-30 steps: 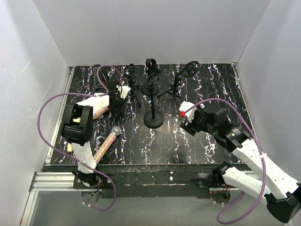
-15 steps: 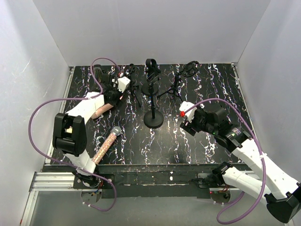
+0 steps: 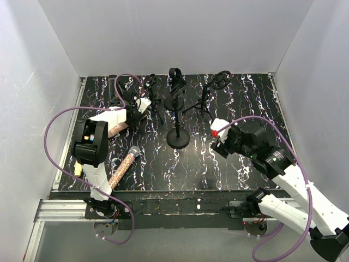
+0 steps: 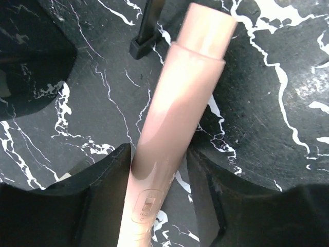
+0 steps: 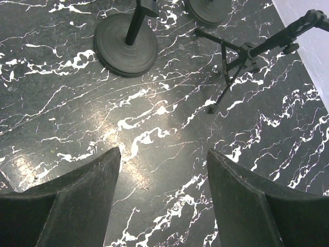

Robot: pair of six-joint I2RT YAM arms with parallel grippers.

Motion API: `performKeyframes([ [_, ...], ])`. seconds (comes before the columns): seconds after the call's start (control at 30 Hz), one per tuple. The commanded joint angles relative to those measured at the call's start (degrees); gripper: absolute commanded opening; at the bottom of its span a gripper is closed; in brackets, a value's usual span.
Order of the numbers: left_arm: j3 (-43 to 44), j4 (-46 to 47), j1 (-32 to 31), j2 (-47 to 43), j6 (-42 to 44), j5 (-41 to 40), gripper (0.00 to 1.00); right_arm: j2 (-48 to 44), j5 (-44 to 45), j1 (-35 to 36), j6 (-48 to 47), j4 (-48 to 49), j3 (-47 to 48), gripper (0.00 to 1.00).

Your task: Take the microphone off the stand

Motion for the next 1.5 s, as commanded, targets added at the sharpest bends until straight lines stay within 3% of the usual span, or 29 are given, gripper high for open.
performKeyframes([
  [0.0,1.75,-1.83,0.38,-0.97,-0.28,1.86,0.43,-1.90,-0.07,-0.32,-0.67,0.19,0.64,0.74],
  [0.23,3.51,-7.81,0.56,-6.05,-2.74,2.92,0.06,-1.55,-1.13,-0.40,-2.16,-0.60,2.74,0.73],
  [0.3,4.30,-8.95,0.56,-9.13,-3.70,3.19,0.00,-1.11,-1.56,-0.40,-2.78,-0.69,3.89,0.74],
  [0.47,9.65,-16.76,0.56,-16.42,-10.72,-0.58,0.00,-0.15,-4.55,-0.32,-3.48,-0.78,7.66,0.73],
  [0.6,12.29,-22.75,0.65,-22.48,-24.59,-7.44,0.00,0.38,-10.08,-0.32,-4.10,1.15,11.97,0.74],
  [0.77,15.18,-21.45,1.88,-31.36,-36.03,-7.36,0.00,9.23,-14.04,0.47,0.55,2.48,26.71,0.75],
  [0.9,21.25,-17.58,2.14,-34.63,-42.02,-2.80,0.00,20.92,-18.17,1.26,7.92,2.47,43.84,0.75],
  [1.1,26.44,-12.22,2.49,-37.00,-50.46,10.81,0.00,38.94,-22.31,5.39,22.95,3.70,64.33,0.76],
  [1.33,29.44,-10.90,2.76,-36.91,-58.02,19.87,0.00,56.16,-17.83,13.39,27.45,9.33,78.93,0.79],
  [1.47,29.52,-10.10,2.85,-37.44,-61.45,22.69,0.00,59.61,-13.27,15.67,28.77,12.58,80.18,0.80],
])
